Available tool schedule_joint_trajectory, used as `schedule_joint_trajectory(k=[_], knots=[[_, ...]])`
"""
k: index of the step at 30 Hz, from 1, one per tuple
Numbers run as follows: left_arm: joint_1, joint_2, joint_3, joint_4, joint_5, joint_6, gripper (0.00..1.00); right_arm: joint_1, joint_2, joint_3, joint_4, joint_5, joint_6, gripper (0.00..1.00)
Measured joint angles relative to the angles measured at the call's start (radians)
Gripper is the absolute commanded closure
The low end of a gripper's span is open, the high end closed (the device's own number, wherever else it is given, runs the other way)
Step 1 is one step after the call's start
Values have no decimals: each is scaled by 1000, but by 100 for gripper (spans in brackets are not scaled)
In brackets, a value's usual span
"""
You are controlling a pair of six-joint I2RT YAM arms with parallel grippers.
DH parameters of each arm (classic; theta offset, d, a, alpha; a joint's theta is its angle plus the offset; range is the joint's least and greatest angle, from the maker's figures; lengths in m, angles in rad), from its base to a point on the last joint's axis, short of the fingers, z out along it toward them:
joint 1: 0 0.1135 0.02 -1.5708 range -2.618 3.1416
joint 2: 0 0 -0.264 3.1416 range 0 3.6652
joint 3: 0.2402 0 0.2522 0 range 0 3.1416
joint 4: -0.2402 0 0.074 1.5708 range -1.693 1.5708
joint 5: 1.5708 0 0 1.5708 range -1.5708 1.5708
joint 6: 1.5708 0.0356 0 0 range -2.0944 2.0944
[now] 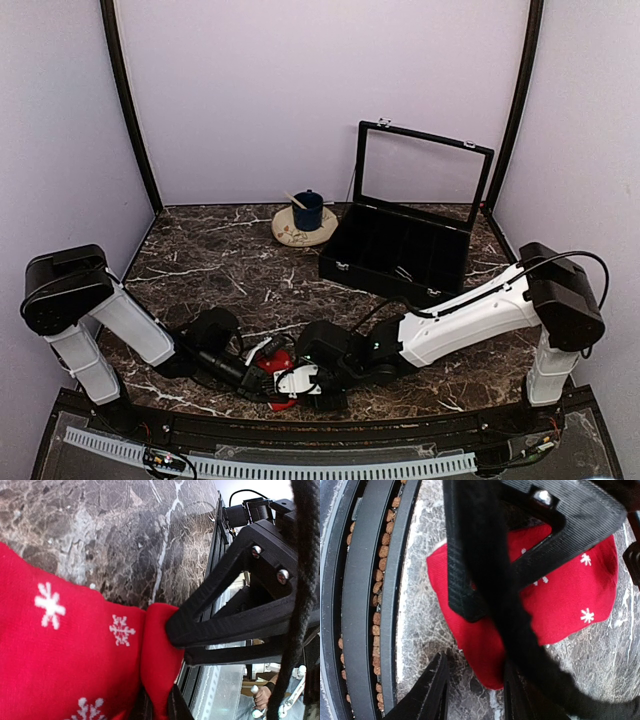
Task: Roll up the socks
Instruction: Roll the sock at the center of the board.
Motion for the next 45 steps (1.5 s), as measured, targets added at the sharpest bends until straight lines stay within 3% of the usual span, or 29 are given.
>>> schedule_joint_trajectory(k=[14,31,38,45], knots=[[5,13,-14,35,35,-44,100,0,26,10,19,0,-25,73],[18,32,-31,85,80,-81,100,0,63,12,65,-22,-25,73],[37,28,-33,71,96,-79,83,0,77,31,60,-26,-15,89],[44,-55,-32,-55,48,-38,71,0,86,50,51,-35,6,98]])
